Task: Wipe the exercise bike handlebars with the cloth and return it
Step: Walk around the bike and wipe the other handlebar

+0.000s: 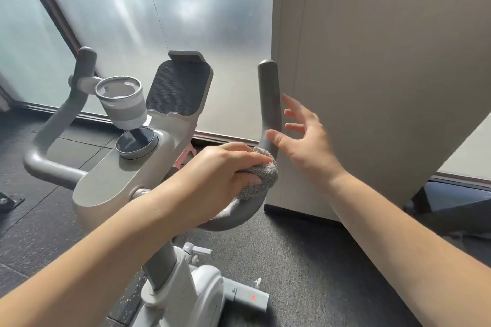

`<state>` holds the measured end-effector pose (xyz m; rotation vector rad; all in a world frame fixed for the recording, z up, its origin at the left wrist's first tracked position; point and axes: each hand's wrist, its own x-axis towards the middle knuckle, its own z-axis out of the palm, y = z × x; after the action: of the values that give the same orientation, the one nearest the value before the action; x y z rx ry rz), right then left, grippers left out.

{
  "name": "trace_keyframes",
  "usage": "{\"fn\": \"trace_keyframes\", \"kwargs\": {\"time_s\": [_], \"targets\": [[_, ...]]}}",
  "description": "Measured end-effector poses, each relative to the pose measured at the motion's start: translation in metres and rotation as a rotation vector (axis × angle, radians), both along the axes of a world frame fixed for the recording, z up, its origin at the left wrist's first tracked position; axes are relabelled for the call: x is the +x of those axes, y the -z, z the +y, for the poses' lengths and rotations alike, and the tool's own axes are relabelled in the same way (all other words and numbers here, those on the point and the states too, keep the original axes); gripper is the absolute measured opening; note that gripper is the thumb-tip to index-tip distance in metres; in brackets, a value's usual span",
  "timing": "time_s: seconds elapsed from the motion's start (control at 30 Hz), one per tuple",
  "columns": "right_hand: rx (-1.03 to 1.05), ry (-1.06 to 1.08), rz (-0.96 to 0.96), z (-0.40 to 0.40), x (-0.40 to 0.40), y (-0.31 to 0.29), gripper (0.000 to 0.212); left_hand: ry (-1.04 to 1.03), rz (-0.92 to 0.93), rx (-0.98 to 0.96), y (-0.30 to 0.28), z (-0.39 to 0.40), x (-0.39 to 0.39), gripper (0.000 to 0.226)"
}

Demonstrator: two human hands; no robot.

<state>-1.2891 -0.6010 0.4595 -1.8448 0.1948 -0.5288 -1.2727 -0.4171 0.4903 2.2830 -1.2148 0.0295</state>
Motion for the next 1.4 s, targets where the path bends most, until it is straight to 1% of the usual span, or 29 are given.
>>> {"fn": "trace_keyframes", "kwargs": {"time_s": [0.1,0.23,0.37,0.43,0.5,0.57,0.7,0.83,0.93,1.13,1.23,1.33,1.4], "targets": [[-0.032,0.068,0.01,0.01,-0.012,-0.001,0.068,0.064,0.007,0.001,0.003,0.012,-0.009,0.037],[-0.048,0.12,0.035,0.026,-0.026,0.003,0.069,0.131,0.048,0.055,0.004,0.027,-0.013,0.04],[-0.046,0.16,0.053,0.042,-0.037,0.009,0.072,0.14,0.079,0.075,0.004,0.046,-0.008,0.038],[-0.05,0.172,0.057,0.051,-0.041,0.011,0.072,0.15,0.091,0.075,0.005,0.057,-0.006,0.042],[-0.048,0.189,0.053,0.059,-0.043,0.013,0.07,0.167,0.095,0.08,0.005,0.069,-0.004,0.045],[-0.041,0.215,0.045,0.065,-0.045,0.014,0.063,0.17,0.094,0.083,0.005,0.079,-0.002,0.046],[-0.055,0.238,0.054,0.074,-0.047,0.013,0.049,0.085,0.019,0.081,0.006,0.106,0.01,0.042],[-0.071,0.247,0.067,0.079,-0.049,0.011,0.046,0.0,-0.037,0.166,0.0,0.133,0.031,0.037],[-0.074,0.246,0.071,0.081,-0.05,0.01,0.045,-0.074,-0.038,0.222,-0.007,0.146,0.047,0.034],[-0.084,0.244,0.092,0.081,-0.05,0.008,0.045,-0.082,-0.031,0.313,-0.01,0.147,0.057,0.033],[-0.089,0.249,0.092,0.08,-0.05,0.008,0.044,-0.069,-0.024,0.28,-0.007,0.137,0.048,0.035],[-0.101,0.253,0.091,0.08,-0.049,0.009,0.044,0.007,-0.034,0.209,-0.004,0.119,0.032,0.036],[-0.101,0.249,0.09,0.079,-0.049,0.009,0.044,0.042,-0.031,0.203,-0.005,0.111,0.028,0.036]]}}
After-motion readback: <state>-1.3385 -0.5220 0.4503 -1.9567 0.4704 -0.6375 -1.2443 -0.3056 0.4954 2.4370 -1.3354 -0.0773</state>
